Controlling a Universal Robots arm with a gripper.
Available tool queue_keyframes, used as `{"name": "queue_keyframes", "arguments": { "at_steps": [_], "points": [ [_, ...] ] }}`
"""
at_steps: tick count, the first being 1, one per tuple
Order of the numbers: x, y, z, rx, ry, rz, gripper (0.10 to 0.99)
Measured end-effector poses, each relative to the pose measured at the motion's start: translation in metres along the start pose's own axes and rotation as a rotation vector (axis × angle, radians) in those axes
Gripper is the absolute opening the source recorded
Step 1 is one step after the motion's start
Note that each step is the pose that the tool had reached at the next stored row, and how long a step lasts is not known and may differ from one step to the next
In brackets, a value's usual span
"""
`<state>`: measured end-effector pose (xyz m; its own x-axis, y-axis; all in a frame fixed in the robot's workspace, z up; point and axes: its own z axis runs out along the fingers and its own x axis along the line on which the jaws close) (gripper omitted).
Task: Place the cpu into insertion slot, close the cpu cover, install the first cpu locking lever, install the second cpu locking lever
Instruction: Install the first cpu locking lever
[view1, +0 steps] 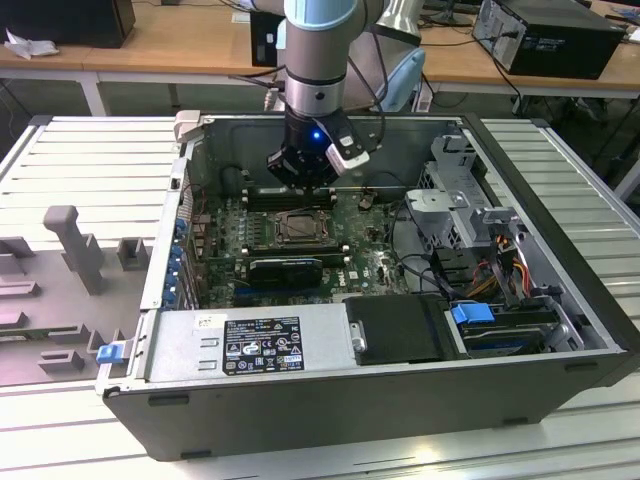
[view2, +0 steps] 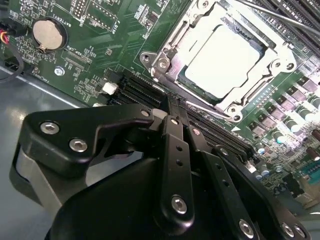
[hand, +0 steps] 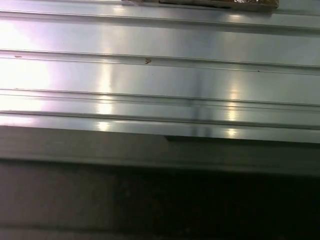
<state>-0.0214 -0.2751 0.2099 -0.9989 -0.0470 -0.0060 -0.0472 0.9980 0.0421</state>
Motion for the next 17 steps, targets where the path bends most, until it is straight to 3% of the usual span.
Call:
{"name": "queue_keyframes", "arguments": {
  "at_steps": [12, 17],
  "points": [
    [-0.0016, -0.0019, 0.0049, 0.000, -0.0004, 0.006, 0.106],
    [-0.0016, -0.0019, 0.0061, 0.007, 0.0002, 0.007, 0.106]
  ]
}}
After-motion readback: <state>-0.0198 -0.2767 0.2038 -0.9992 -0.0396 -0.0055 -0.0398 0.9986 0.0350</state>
